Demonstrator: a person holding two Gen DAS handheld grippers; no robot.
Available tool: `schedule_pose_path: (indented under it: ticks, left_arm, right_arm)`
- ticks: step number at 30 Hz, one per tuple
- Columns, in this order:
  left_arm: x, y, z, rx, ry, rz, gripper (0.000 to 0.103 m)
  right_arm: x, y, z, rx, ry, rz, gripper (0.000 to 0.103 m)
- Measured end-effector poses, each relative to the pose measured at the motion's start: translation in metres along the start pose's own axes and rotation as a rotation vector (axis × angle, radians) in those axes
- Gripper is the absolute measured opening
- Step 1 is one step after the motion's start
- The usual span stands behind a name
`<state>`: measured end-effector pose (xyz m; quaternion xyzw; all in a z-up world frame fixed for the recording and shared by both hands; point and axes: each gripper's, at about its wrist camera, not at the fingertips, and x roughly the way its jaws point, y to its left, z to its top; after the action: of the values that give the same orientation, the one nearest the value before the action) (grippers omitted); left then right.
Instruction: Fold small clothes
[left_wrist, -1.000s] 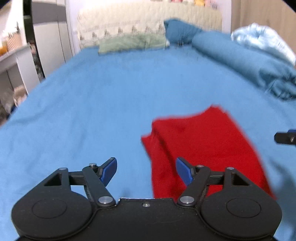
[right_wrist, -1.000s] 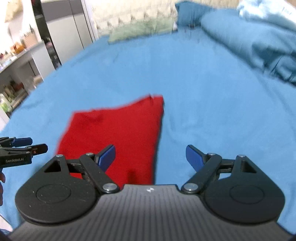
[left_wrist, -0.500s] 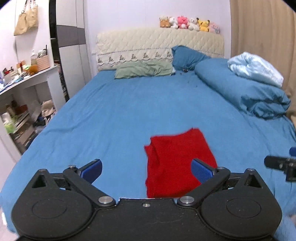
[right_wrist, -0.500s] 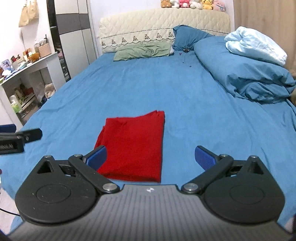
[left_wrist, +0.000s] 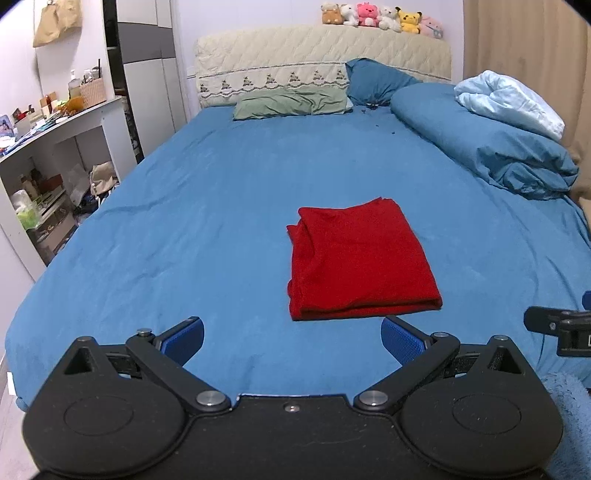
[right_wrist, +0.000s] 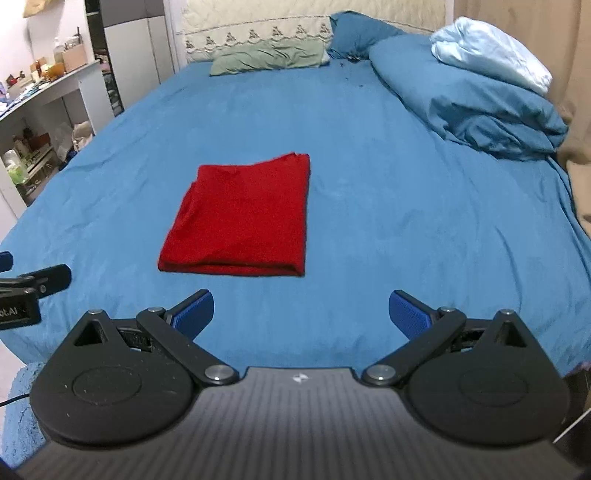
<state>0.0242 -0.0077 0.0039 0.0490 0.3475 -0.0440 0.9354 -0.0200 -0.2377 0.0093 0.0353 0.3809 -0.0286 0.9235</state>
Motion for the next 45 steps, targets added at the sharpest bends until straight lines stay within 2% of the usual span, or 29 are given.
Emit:
schedule_pose_path:
  ticks: [4,45]
  left_arm:
    - [0.0,0.002,-0.002,-0.029,0.008,-0.032,0.103]
    - [-0.002,0.01,-0.004,-0.039,-0.028,-0.01,0.103]
  right_arm:
    - [-0.002,-0.001,-0.005,0.007,0.003,-0.008,0.103]
    - [-0.001,0.002,-0.003,-0.02,0.015,-0.005,0.103]
